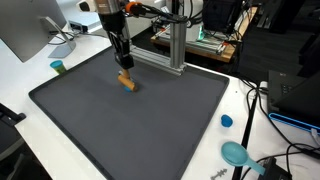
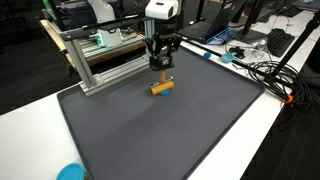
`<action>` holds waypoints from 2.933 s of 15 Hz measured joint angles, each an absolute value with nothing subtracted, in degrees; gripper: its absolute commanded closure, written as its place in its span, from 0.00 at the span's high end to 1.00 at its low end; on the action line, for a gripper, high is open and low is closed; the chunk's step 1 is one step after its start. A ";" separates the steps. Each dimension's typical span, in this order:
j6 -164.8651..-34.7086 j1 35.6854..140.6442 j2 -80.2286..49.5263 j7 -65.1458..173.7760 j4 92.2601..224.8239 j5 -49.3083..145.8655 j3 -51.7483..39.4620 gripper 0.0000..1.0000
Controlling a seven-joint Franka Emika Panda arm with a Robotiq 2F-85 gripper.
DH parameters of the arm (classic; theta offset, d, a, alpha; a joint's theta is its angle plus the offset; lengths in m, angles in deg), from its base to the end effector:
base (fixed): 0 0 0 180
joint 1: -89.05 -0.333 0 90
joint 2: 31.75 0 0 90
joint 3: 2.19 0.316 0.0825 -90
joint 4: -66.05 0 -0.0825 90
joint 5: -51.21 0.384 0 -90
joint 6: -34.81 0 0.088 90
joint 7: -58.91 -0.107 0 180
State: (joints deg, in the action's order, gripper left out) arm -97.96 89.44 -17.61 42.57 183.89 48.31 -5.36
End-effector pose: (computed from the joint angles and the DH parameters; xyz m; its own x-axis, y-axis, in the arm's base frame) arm 0.5862 -0.0366 0.3182 0.9517 -0.3057 0.0269 -0.3067 -0.9507 0.0454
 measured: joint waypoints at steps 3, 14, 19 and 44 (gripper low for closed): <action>-98.02 89.44 -17.62 42.57 183.73 48.36 -5.35 0.22; -96.25 90.10 -16.53 42.76 182.12 50.47 -5.57 0.22; -94.17 90.13 -15.52 42.40 180.41 50.91 -5.77 0.22; -81.99 89.79 -11.10 44.13 172.92 50.29 -5.83 0.22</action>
